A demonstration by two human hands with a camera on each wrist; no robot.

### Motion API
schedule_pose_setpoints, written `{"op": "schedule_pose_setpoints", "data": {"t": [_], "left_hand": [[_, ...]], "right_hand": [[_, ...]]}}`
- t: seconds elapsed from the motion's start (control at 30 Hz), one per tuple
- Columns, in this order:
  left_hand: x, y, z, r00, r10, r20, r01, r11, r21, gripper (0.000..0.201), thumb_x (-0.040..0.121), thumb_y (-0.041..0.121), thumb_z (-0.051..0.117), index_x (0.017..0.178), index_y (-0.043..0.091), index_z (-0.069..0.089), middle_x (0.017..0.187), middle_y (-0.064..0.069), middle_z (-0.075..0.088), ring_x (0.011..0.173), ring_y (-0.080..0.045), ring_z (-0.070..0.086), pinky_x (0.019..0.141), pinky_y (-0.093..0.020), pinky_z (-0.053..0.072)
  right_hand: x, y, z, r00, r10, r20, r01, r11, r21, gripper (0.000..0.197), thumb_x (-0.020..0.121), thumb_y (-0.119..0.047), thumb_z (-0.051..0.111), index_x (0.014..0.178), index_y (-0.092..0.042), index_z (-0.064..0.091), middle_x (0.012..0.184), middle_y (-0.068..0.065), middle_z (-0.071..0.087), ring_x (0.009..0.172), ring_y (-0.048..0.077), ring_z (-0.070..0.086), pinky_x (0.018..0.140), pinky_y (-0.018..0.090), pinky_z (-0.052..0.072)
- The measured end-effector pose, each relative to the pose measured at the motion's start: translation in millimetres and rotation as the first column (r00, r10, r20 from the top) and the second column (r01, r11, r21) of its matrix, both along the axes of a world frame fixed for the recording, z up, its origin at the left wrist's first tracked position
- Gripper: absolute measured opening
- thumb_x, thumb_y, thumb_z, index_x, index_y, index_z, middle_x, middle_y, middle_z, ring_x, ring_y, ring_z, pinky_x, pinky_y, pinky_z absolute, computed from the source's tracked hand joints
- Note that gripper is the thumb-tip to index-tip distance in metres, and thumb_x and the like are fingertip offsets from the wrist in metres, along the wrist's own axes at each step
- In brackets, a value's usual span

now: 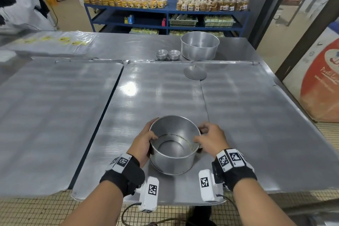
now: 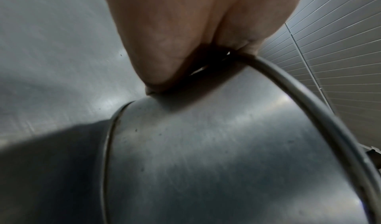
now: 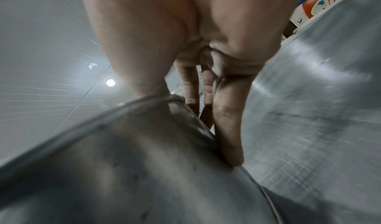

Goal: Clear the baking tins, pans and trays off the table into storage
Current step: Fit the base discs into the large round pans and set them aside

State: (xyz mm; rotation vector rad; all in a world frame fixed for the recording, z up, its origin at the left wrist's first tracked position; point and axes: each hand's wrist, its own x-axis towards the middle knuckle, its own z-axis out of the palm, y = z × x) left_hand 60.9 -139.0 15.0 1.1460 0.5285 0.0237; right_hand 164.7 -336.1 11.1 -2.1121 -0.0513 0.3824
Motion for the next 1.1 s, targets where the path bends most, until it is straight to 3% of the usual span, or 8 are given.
{"op": "schedule_pose_setpoints", "data": {"t": [0.23, 0.5, 0.6, 0.7, 0.8, 0.87, 0.97, 1.1], "left_hand": [[0.3, 6.6, -2.4, 0.999, -0.03, -0.029, 0.031, 0.999, 0.04, 0.063, 0.081, -0.013, 0.034, 0.124, 0.023, 0.064, 0.12, -0.012, 0.065, 0.101, -0.027, 0.061, 0.075, -0.033, 0.052], [17.1, 21.7, 9.9, 0.973, -0.148, -0.178, 0.186, 0.958, 0.218, 0.035, 0.096, 0.003, 0.045, 0.123, 0.019, 0.062, 0.112, -0.01, 0.066, 0.083, -0.021, 0.063, 0.057, -0.025, 0.051], [36.4, 36.0, 25.4, 0.876, -0.279, -0.394, 0.431, 0.819, 0.378, 0.02, 0.095, 0.024, 0.058, 0.113, 0.023, 0.065, 0.1, -0.004, 0.067, 0.081, -0.019, 0.062, 0.065, -0.03, 0.053], [67.7, 45.8, 49.7, 0.716, -0.371, -0.591, 0.669, 0.606, 0.43, 0.025, 0.095, 0.035, 0.061, 0.117, 0.024, 0.062, 0.108, 0.0, 0.067, 0.093, -0.022, 0.065, 0.077, -0.041, 0.056], [110.9, 45.5, 77.5, 0.674, -0.371, -0.638, 0.731, 0.457, 0.507, 0.03, 0.097, 0.036, 0.058, 0.123, 0.021, 0.059, 0.112, 0.002, 0.068, 0.102, -0.023, 0.067, 0.086, -0.045, 0.055], [142.1, 39.8, 96.3, 0.696, -0.357, -0.623, 0.715, 0.42, 0.559, 0.03, 0.098, 0.034, 0.059, 0.123, 0.019, 0.059, 0.117, 0.0, 0.068, 0.103, -0.025, 0.068, 0.081, -0.041, 0.056], [193.5, 25.8, 117.6, 0.712, -0.346, -0.611, 0.702, 0.358, 0.615, 0.031, 0.099, 0.028, 0.057, 0.126, 0.012, 0.058, 0.122, -0.006, 0.067, 0.109, -0.031, 0.067, 0.053, -0.025, 0.051], [269.6, 15.8, 121.0, 0.718, -0.326, -0.615, 0.694, 0.265, 0.669, 0.035, 0.098, 0.028, 0.058, 0.127, 0.007, 0.058, 0.12, -0.009, 0.068, 0.104, -0.032, 0.069, 0.049, -0.025, 0.046]], "right_hand": [[7.4, 1.4, -2.1, 0.997, 0.056, -0.05, -0.059, 0.996, -0.07, 0.027, 0.062, -0.004, 0.076, 0.079, -0.022, 0.065, 0.08, 0.003, 0.065, 0.064, 0.021, 0.063, 0.052, 0.024, 0.048], [19.9, 3.0, 12.6, 0.966, 0.134, -0.222, -0.149, 0.987, -0.055, 0.023, 0.071, -0.013, 0.082, 0.086, -0.017, 0.066, 0.09, 0.006, 0.064, 0.069, 0.022, 0.067, 0.042, 0.024, 0.044], [26.1, 3.0, 26.7, 0.912, 0.195, -0.361, -0.187, 0.981, 0.056, 0.037, 0.077, -0.03, 0.084, 0.096, -0.006, 0.063, 0.095, 0.016, 0.066, 0.063, 0.029, 0.07, 0.042, 0.029, 0.051], [41.7, 3.5, 39.1, 0.883, 0.244, -0.401, -0.255, 0.967, 0.027, 0.048, 0.081, -0.041, 0.078, 0.103, -0.002, 0.061, 0.098, 0.019, 0.068, 0.068, 0.032, 0.072, 0.051, 0.04, 0.058], [73.6, 4.5, 42.2, 0.898, 0.232, -0.374, -0.255, 0.967, -0.012, 0.043, 0.084, -0.041, 0.075, 0.101, -0.004, 0.061, 0.099, 0.017, 0.065, 0.073, 0.035, 0.074, 0.061, 0.05, 0.061], [101.8, 5.8, 42.0, 0.912, 0.222, -0.344, -0.258, 0.964, -0.061, 0.038, 0.084, -0.038, 0.075, 0.1, -0.006, 0.06, 0.096, 0.016, 0.066, 0.073, 0.033, 0.074, 0.061, 0.048, 0.061], [149.9, 9.8, 47.2, 0.922, 0.242, -0.303, -0.293, 0.946, -0.137, 0.036, 0.08, -0.033, 0.08, 0.097, -0.008, 0.06, 0.087, 0.013, 0.067, 0.068, 0.029, 0.073, 0.064, 0.047, 0.061], [214.8, 16.5, 57.0, 0.941, 0.203, -0.271, -0.26, 0.945, -0.196, 0.031, 0.078, -0.019, 0.082, 0.086, -0.001, 0.058, 0.075, 0.016, 0.061, 0.051, 0.024, 0.054, 0.055, 0.034, 0.051]]}}
